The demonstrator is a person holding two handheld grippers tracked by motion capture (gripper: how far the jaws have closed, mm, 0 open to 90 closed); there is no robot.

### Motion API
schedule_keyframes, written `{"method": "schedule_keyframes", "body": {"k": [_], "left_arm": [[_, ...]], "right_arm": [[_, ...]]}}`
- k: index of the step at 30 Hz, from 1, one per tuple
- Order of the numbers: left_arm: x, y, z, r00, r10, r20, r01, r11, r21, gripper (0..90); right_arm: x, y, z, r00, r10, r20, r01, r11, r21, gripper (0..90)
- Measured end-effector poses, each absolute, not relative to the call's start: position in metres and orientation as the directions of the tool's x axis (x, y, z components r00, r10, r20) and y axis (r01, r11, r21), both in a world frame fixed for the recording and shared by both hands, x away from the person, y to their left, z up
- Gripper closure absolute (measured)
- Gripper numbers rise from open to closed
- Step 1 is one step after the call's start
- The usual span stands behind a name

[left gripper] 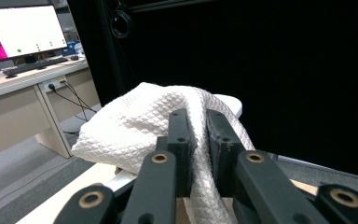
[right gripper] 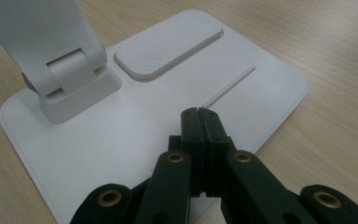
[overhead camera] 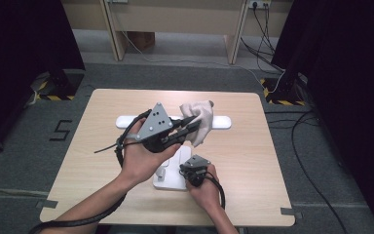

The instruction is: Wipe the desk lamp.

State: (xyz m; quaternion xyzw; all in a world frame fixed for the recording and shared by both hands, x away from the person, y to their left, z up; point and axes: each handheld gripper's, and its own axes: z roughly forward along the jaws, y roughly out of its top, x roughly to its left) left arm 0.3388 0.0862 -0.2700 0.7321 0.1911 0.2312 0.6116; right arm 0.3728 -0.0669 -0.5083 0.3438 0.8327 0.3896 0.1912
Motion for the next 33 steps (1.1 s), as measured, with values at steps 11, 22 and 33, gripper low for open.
{"method": "schedule_keyframes", "body": {"k": [11,22,33], "left_arm": [[0.341,0.078,-0.27,0.828,0.553,0.095,0.004,-0.176,0.984,81.4],[0.343,0.069,-0.269,0.836,0.542,0.09,0.008,-0.176,0.984,81.4],[0.344,0.057,-0.268,0.842,0.532,0.091,0.008,-0.181,0.983,81.4]], "right_arm": [[0.373,-0.067,-0.509,-0.691,0.722,-0.049,0.422,0.457,0.783,90.0],[0.372,-0.067,-0.509,-0.689,0.723,-0.046,0.426,0.456,0.781,90.0],[0.372,-0.067,-0.509,-0.689,0.724,-0.045,0.426,0.455,0.782,90.0]]}}
